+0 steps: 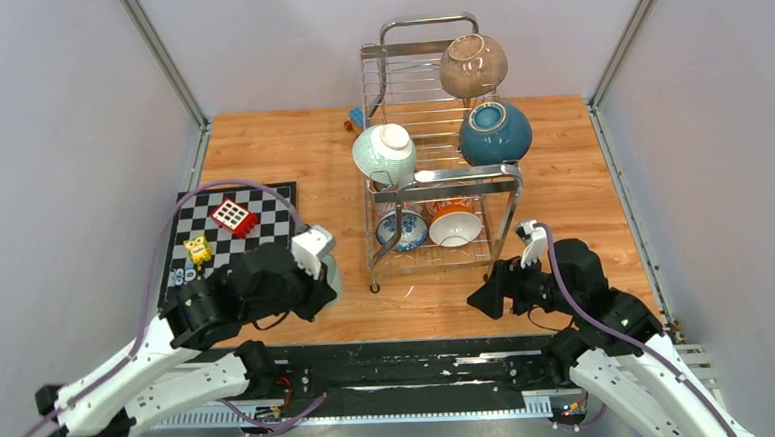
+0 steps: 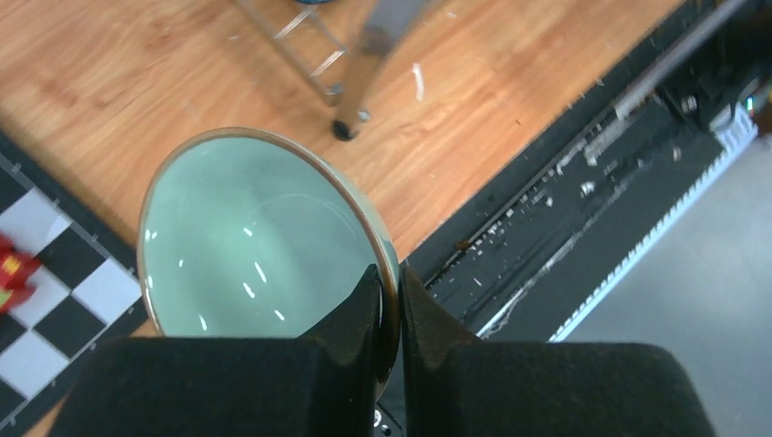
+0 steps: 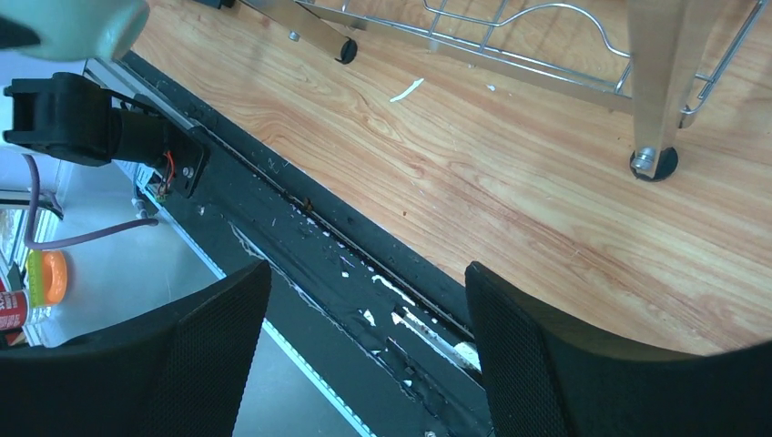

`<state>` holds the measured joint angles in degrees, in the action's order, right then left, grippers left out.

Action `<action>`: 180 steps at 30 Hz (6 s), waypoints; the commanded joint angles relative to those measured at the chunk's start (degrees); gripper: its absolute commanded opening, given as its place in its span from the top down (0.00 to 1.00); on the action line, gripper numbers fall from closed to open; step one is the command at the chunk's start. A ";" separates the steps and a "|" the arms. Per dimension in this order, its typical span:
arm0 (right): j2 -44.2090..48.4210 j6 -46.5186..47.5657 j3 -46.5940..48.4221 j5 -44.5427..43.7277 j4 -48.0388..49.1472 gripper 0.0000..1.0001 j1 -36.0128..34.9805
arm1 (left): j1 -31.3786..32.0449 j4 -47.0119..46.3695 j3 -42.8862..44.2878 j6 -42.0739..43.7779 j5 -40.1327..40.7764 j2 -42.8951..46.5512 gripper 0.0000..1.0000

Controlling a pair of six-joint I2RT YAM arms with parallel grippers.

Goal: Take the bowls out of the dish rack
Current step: Place the bowl at the center of the board.

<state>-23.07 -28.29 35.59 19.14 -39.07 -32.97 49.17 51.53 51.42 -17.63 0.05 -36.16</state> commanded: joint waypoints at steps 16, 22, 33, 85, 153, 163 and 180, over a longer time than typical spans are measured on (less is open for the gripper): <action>1.78 -2.86 -3.55 3.38 -1.27 0.20 0.36 | 51.26 -7.58 2.04 -5.26 40.54 -19.56 1.00; -0.83 -2.60 -2.70 4.47 -1.14 0.24 -0.40 | 55.31 -18.23 -1.44 0.16 37.90 -22.18 1.00; -12.76 -5.62 5.66 -11.26 -2.00 0.25 -20.26 | 58.15 -30.61 -8.60 15.25 34.03 -25.54 1.00; -37.33 -26.15 11.01 -40.65 -4.07 0.76 -55.79 | 62.43 -36.04 -4.04 28.63 26.90 -38.97 1.00; -25.98 -14.42 19.16 -44.57 -10.83 0.97 29.03 | 62.27 -26.50 -19.21 -14.30 67.39 -6.10 0.00; -40.23 -9.92 27.00 -32.15 2.66 0.97 40.29 | 62.16 -16.69 -22.71 -24.73 78.70 7.19 0.00; -64.15 -6.60 32.22 -15.99 22.18 0.97 49.62 | 60.50 -18.67 -25.62 -23.90 79.95 7.13 0.00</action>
<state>-83.74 -34.61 64.60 -1.98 -24.25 15.42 110.37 31.64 25.21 -37.01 77.84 -25.30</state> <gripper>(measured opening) 0.070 0.998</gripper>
